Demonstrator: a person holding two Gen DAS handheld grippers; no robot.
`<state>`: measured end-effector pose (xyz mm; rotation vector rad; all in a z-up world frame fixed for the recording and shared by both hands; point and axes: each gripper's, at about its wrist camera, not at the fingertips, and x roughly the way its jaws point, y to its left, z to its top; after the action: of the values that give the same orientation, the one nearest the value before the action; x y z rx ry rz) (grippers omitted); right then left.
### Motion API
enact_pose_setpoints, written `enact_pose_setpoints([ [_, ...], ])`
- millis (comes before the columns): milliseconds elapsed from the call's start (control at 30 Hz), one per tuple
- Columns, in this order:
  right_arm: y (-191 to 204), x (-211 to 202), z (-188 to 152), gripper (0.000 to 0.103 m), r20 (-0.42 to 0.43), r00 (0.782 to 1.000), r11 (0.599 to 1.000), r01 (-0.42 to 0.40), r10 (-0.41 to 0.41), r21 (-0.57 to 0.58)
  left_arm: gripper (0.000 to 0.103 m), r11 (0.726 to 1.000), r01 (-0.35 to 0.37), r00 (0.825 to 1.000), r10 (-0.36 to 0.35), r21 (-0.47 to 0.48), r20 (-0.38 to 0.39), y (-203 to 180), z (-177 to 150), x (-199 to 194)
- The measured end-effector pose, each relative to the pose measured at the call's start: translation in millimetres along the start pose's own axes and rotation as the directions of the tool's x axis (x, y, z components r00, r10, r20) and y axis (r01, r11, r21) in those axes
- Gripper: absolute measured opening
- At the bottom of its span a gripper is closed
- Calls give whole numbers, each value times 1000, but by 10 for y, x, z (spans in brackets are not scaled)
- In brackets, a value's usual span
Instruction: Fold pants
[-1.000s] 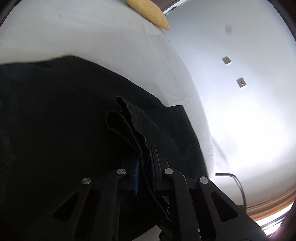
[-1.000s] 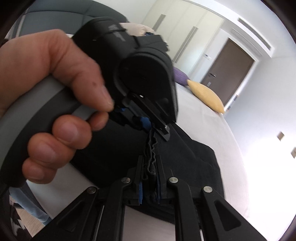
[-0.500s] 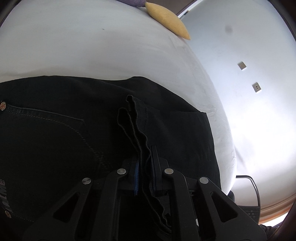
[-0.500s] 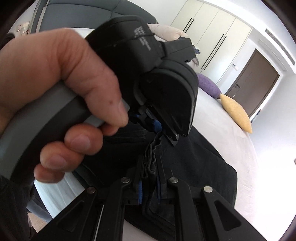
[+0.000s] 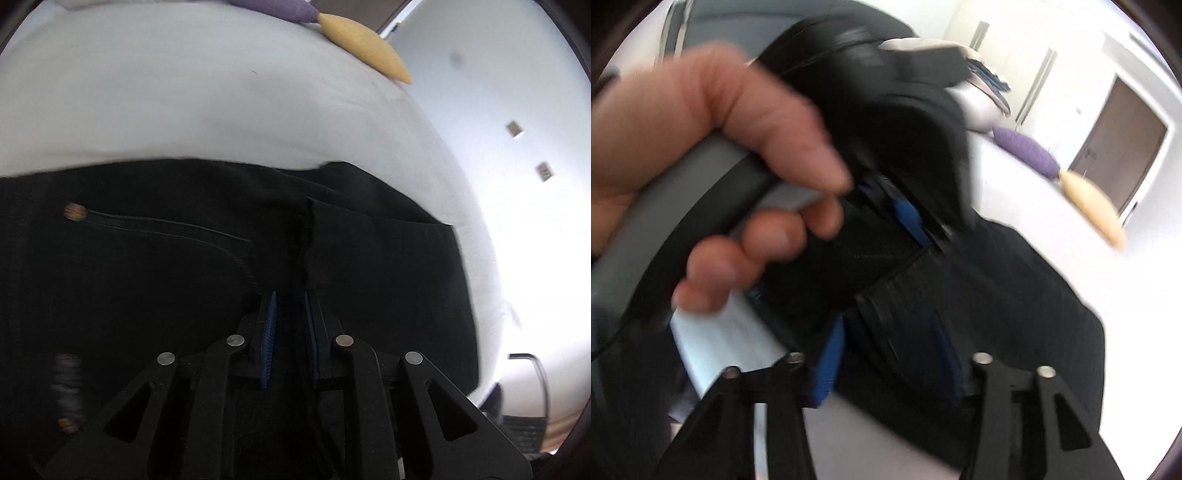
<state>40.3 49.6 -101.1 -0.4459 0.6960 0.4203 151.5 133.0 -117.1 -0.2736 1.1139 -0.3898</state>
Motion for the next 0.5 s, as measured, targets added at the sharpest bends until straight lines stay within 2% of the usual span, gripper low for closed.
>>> enact_pose_setpoints([
  [100, -370, -316, -163, 52, 22, 993, 984, -117, 115, 131, 14, 993, -108, 993, 106, 37, 59, -117, 37, -210],
  [133, -519, -385, -221, 46, 29, 987, 969, -164, 161, 185, 14, 988, -133, 987, 126, 74, 96, -224, 24, -300],
  [167, -755, -452, -289, 31, 34, 971, 934, -237, 237, 268, 14, 982, -152, 983, 137, 115, 126, -354, -8, -359],
  [233, -1147, -481, -410, 14, 54, 949, 869, -305, 309, 390, 14, 951, -192, 974, 154, 242, 167, -718, -117, -362],
  [267, -1436, -493, -498, 12, 82, 939, 818, -331, 333, 470, 14, 929, -211, 971, 165, 304, 170, -864, -186, -305],
  [300, -1773, -446, -531, 11, 111, 930, 767, -354, 352, 535, 14, 891, -250, 965, 201, 378, 166, -1022, -287, -184],
  [367, -2310, -422, -667, 11, 169, 910, 658, -393, 378, 643, 14, 836, -315, 949, 280, 450, 145, -1157, -401, 82],
  [400, -2578, -401, -735, 11, 199, 899, 607, -414, 390, 679, 14, 829, -324, 945, 304, 455, 118, -1160, -428, 225],
  [433, -2748, -364, -785, 11, 213, 889, 571, -429, 406, 700, 14, 841, -317, 947, 306, 439, 97, -1098, -471, 336],
  [467, -2980, -282, -856, 11, 217, 881, 525, -432, 421, 733, 14, 856, -308, 951, 280, 416, 128, -1050, -509, 314],
  [500, -3107, -220, -907, 11, 215, 882, 501, -423, 420, 755, 14, 867, -299, 954, 268, 398, 133, -1021, -521, 299],
])
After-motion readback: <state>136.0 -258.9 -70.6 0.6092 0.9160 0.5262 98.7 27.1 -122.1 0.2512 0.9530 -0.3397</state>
